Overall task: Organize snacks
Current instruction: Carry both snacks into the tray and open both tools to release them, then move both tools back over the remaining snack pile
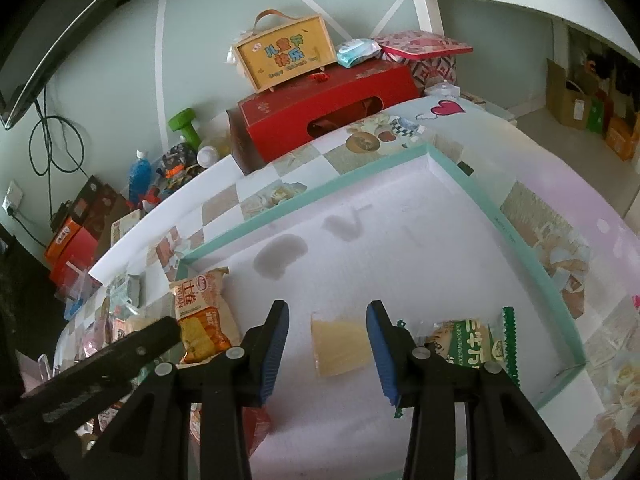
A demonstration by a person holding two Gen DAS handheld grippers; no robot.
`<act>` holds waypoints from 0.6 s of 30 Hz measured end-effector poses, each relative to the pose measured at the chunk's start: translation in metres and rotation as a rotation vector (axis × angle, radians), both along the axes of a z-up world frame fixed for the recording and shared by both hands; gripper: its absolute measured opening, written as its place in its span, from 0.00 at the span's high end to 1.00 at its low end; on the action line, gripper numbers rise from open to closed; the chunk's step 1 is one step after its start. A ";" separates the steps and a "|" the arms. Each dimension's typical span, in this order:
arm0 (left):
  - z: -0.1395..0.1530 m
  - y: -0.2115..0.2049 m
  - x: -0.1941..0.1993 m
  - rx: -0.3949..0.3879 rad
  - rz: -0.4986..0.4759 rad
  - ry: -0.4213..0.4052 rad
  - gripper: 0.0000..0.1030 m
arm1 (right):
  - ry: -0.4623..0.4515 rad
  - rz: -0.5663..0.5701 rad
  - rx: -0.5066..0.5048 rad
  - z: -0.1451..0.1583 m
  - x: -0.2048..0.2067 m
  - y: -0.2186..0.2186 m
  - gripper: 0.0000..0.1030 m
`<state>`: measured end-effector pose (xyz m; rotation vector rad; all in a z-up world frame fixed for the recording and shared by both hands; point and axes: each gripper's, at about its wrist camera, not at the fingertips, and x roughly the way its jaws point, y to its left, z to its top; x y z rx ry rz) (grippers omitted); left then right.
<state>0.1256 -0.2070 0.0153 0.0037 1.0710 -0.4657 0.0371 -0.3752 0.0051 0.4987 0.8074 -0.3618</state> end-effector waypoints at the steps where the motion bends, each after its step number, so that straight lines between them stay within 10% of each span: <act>1: 0.002 0.003 -0.001 0.005 0.007 -0.007 0.32 | 0.002 0.000 -0.007 0.001 0.000 0.001 0.58; 5: 0.004 0.018 -0.003 0.029 0.051 -0.036 0.09 | 0.014 -0.016 -0.038 0.004 -0.001 0.002 0.21; 10: 0.000 0.040 -0.003 0.069 0.122 -0.063 0.01 | 0.029 -0.036 -0.073 0.006 -0.002 0.003 0.02; 18: 0.003 0.058 -0.013 0.109 0.146 -0.106 0.00 | 0.021 -0.035 -0.116 0.011 0.000 0.009 0.00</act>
